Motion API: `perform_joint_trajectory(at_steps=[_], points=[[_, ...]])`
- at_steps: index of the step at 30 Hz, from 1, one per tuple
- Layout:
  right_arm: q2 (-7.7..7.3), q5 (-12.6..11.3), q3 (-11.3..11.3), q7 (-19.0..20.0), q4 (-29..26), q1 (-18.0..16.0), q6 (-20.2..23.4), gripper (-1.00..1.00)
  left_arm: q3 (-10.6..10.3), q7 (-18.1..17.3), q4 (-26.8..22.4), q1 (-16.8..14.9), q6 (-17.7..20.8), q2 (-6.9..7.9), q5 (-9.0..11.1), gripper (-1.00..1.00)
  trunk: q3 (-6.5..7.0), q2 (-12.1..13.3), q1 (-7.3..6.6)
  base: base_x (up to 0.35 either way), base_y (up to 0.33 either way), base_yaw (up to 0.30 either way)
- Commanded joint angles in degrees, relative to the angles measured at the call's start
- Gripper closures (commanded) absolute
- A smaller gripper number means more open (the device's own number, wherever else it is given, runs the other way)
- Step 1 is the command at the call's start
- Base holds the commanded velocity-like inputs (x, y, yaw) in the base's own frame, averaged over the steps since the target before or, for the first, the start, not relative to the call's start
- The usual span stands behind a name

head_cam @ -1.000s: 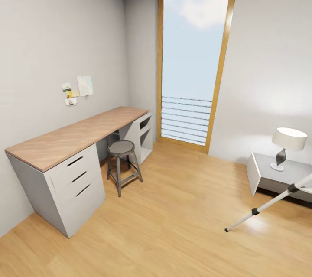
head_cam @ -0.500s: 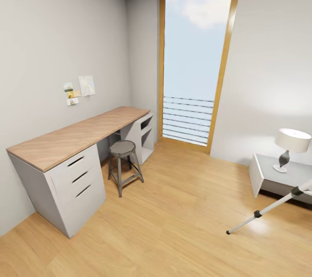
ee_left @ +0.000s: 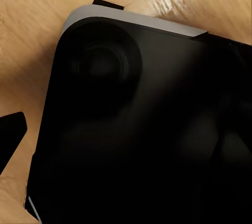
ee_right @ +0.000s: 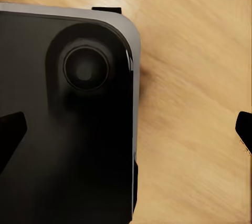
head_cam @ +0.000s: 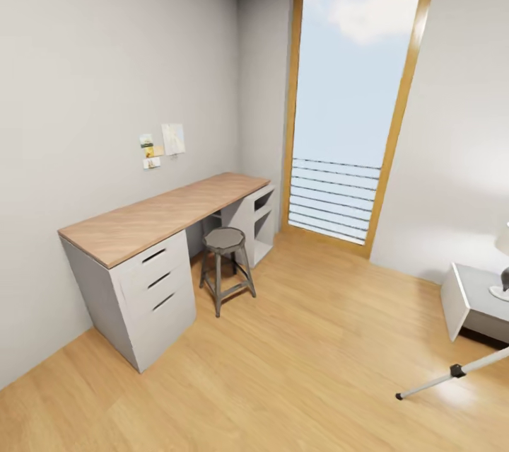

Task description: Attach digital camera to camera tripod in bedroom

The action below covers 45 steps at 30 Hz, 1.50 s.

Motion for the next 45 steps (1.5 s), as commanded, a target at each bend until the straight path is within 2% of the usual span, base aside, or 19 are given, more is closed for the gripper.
perform_joint_trajectory(at_steps=[1,12,36,38,45], points=[[-0.01,0.1,0.0,0.0,0.1,0.0,-0.3,-1.0,0.0,0.0,-0.1,0.0,-0.1,-0.01,0.3,-1.0,-0.03,0.0,0.0,0.0,0.0,0.268],[-0.01,0.1,0.0,0.0,0.1,0.0,-0.3,-1.0,-0.1,0.0,-0.1,0.0,-0.1,-0.07,0.3,-1.0,-0.03,0.0,0.0,0.0,0.0,0.192],[-0.1,0.1,0.0,0.0,0.1,0.0,-0.3,-1.0,-0.1,-0.1,0.0,0.0,-0.1,-0.1,0.1,-1.0,-0.03,0.0,0.0,0.0,0.0,0.009],[-0.56,0.1,0.0,-0.1,0.1,0.0,-0.3,-1.0,-0.2,-0.1,0.0,0.0,-0.1,-0.1,-0.1,-1.0,-0.03,0.0,0.0,0.0,-0.116,0.0],[-0.81,0.1,0.0,0.0,0.1,0.0,-0.5,-1.0,-0.2,-0.1,0.0,0.0,-0.1,-0.1,-0.2,-1.0,-0.03,0.0,0.0,0.0,-0.22,0.0]])
